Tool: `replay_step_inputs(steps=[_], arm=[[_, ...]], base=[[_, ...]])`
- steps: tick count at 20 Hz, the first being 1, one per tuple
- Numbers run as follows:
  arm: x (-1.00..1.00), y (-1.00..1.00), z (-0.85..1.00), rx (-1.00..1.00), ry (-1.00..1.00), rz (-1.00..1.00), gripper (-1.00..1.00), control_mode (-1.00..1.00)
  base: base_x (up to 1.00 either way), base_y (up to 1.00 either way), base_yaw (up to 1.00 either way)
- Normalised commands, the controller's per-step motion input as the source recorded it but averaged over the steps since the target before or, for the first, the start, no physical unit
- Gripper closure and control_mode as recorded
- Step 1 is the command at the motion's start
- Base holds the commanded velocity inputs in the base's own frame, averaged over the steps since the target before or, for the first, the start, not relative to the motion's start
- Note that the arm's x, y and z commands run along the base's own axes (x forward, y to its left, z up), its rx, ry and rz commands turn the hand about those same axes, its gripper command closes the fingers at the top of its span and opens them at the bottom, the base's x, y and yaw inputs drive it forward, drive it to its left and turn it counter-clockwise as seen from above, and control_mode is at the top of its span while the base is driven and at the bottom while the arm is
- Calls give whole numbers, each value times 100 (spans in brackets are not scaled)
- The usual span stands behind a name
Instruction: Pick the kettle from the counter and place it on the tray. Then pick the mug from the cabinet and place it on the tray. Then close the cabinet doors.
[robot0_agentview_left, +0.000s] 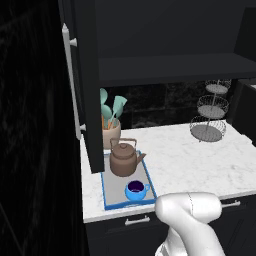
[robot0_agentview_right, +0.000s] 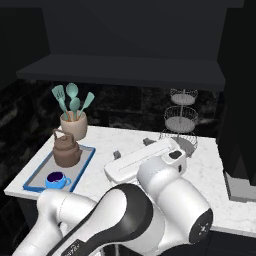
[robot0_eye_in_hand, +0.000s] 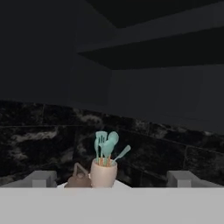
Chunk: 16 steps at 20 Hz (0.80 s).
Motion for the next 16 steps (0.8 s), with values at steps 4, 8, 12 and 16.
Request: replay_step_inputs(steps=[4,8,12,16], arm=[[-10,-54,1,9,-14,-20,-100,-100],[-26,-61,-11,12,-18,-19,-100,-100],[-25,-59,-2,15,-15,-18,-100,-100],[-6,-56,-1,13,-1,-19,-100,-100]], base=[[0,0,0],[0,0,0],[0,0,0],[0,0,0]])
